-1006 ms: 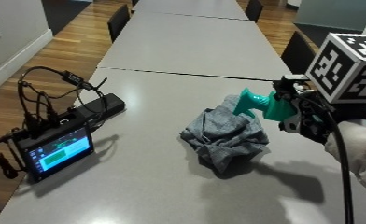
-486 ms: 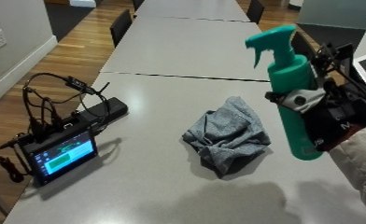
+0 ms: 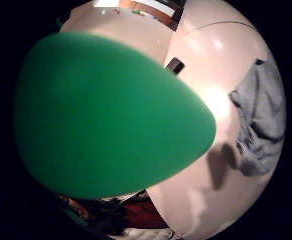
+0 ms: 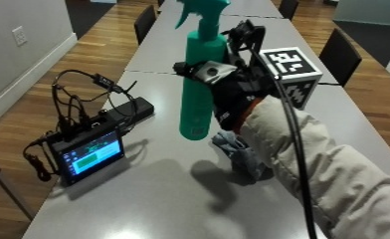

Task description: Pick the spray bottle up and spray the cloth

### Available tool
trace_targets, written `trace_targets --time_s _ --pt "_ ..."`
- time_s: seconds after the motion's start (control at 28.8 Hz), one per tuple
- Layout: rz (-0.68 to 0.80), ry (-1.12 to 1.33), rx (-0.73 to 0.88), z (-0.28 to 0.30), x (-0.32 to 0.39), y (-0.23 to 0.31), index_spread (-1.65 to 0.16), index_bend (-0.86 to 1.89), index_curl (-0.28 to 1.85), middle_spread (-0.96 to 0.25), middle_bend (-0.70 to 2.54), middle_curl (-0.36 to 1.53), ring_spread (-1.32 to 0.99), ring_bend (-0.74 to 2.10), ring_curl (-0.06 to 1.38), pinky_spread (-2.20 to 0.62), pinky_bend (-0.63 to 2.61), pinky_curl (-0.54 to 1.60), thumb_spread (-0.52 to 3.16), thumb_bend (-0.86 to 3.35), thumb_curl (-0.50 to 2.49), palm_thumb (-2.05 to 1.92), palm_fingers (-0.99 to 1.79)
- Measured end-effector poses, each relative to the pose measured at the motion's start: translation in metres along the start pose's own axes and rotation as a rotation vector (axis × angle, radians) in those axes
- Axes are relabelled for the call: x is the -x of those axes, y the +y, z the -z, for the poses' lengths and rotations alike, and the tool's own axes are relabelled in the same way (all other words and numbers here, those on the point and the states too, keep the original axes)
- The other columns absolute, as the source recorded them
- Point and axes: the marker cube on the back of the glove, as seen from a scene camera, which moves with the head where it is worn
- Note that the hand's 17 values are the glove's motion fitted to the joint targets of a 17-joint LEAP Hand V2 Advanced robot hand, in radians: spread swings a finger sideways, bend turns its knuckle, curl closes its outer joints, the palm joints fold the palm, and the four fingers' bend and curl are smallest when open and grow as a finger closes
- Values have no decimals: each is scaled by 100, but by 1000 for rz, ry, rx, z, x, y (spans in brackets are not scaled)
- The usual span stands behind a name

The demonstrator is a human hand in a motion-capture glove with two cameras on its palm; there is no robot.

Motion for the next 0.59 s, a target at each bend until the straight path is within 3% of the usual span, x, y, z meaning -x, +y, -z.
trace_targets --time_s 0.17,0.45,0.59 --pt "-113 62 -33 -19 -50 -24 -27 20 38 -9 36 50 -14 34 43 -9 13 33 65 3 66 124 59" --pt "-214 37 -9 -22 -89 -19 -30 24 42 -9 39 51 -15 31 42 -5 5 26 70 3 67 125 53" --pt "-187 48 69 -26 -81 -12 -32 20 43 -10 34 49 -19 23 42 -5 13 27 72 4 67 124 17"
